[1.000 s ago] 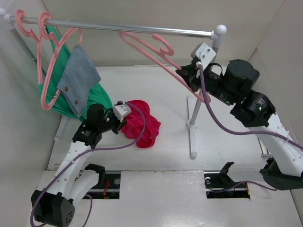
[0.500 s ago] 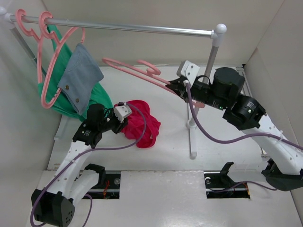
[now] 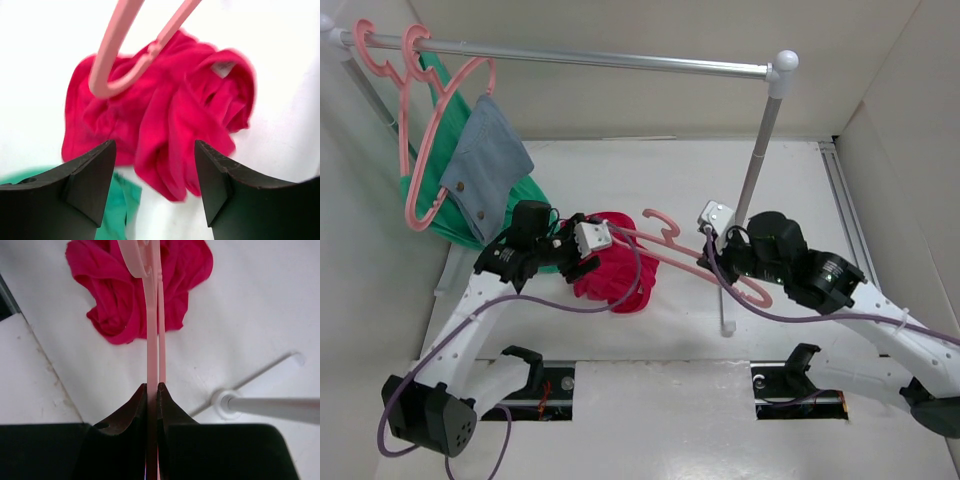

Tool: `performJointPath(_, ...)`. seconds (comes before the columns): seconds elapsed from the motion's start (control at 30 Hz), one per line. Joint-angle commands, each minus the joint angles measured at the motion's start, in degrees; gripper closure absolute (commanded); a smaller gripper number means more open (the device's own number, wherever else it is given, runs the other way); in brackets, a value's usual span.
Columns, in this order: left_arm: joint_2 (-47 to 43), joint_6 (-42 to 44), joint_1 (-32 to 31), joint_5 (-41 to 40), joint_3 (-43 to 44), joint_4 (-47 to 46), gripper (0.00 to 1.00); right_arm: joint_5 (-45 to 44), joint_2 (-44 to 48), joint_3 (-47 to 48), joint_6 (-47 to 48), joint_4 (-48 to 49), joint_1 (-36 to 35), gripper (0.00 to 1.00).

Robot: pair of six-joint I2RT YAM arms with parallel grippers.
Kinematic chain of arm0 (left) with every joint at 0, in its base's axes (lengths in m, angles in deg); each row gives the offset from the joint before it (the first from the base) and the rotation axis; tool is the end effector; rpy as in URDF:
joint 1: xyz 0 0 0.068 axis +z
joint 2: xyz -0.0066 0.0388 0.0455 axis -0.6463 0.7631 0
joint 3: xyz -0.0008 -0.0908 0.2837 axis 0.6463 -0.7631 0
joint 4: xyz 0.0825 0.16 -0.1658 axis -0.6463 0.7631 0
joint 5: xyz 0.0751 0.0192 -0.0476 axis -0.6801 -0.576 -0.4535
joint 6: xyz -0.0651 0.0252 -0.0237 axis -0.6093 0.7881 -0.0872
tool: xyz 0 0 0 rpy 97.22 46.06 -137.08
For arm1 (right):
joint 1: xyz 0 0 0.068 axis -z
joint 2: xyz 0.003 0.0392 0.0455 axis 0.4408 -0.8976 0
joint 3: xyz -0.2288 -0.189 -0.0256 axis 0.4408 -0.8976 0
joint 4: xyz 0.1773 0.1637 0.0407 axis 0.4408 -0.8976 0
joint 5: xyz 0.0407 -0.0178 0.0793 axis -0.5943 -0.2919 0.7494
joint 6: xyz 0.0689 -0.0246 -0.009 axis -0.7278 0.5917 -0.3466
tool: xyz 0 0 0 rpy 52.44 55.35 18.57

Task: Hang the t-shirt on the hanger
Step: Grab a hanger with the right arm, then place tshirt on hanger

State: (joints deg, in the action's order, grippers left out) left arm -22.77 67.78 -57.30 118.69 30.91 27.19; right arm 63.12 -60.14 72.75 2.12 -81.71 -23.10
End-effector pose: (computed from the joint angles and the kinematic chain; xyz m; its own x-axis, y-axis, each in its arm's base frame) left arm 0.1697 -0.0883 0.3136 0.1294 0.6081 -0.7832 0.8734 0.3040 0.3804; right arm 0.1207 0.1478 0.3785 -0.1534 -0.4530 -0.8782 -0.8438 0.5226 -0.1221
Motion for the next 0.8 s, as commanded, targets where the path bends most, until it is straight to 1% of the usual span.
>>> performJointPath(0.0, 3.28, 6.96, -3.96, 6.73, 5.00, 10.85, 0.40, -0.73, 5.14, -0.97, -5.27, -0.08, -0.40, 1.00)
performJointPath(0.03, 4.08, 7.93, -4.93, 6.74, 5.69, 14.18, 0.40, -1.26, 6.10, -1.84, -6.14, -0.70, -0.40, 1.00)
performJointPath(0.1, 6.01, 9.95, -7.47, 7.36, 5.70, 16.84, 0.40, -1.26, 8.74, -2.56, -7.02, -2.98, -0.40, 1.00)
performJointPath(0.17, 7.15, 11.63, -8.97, 5.26, 5.70, 18.43, 0.38, -1.79, 10.24, -3.17, -8.43, -4.82, -0.40, 1.00)
performJointPath(0.2, 7.16, 9.54, -10.28, 4.12, 4.83, 16.43, 0.38, -1.79, 11.46, -3.69, -9.22, -6.23, -0.40, 1.00)
performJointPath(0.23, 7.16, 6.39, -11.25, 0.54, 3.34, 13.89, 0.38, -1.79, 12.00, -3.70, -9.23, -6.85, -0.40, 1.00)
performJointPath(0.27, 7.16, -1.22, -12.39, -1.67, 2.46, 8.38, 0.38, -1.79, 12.52, -4.31, -10.01, -7.38, -0.40, 1.00)
performJointPath(0.3, 7.16, -4.16, -13.97, -3.79, 1.75, 6.24, 0.38, -1.79, 13.31, -4.31, -10.02, -8.17, -0.40, 1.00)
performJointPath(0.33, 7.16, -6.37, -17.99, -5.89, 0.09, 4.56, 0.40, -1.79, 13.32, -4.31, -10.72, -8.17, -0.40, 1.00)
performJointPath(0.37, 7.16, -8.30, -20.12, -9.92, -0.88, 1.24, 0.41, -1.79, 13.93, -4.31, -11.24, -8.70, -0.40, 1.00)
performJointPath(0.4, 7.16, -13.54, -22.32, -12.39, -2.11, -0.97, 0.41, -1.79, 13.94, -4.31, -11.25, -8.70, -0.40, 1.00)
performJointPath(0.43, 6.64, -15.95, -26.34, -15.03, -3.25, -2.91, 0.41, -1.79, 14.46, -4.31, -11.77, -9.22, -0.40, 1.00)
performJointPath(0.47, 6.63, -17.36, -27.95, -18.62, -5.27, -5.36, 0.42, -1.79, 14.46, -4.31, -11.78, -9.23, -0.40, 1.00)
performJointPath(0.5, 6.63, -18.33, -29.35, -20.05, -6.16, -6.26, 0.42, -1.79, 15.07, -4.31, -12.39, -9.23, -0.40, 1.00)
performJointPath(0.6, 8.03, -20.89, -32.88, -24.18, -9.15, -9.06, 0.50, -1.79, 15.60, -4.31, -12.91, -10.54, -0.40, 1.00)
performJointPath(0.67, 9.26, -20.89, -34.28, -26.21, -12.30, -11.44, 0.50, -1.79, 15.61, -4.84, -12.92, -10.55, -0.40, 1.00)
performJointPath(0.77, 10.85, -20.71, -34.91, -28.84, -14.33, -15.31, 0.48, -1.79, 15.61, -5.37, -13.45, -10.55, -0.40, 1.00)
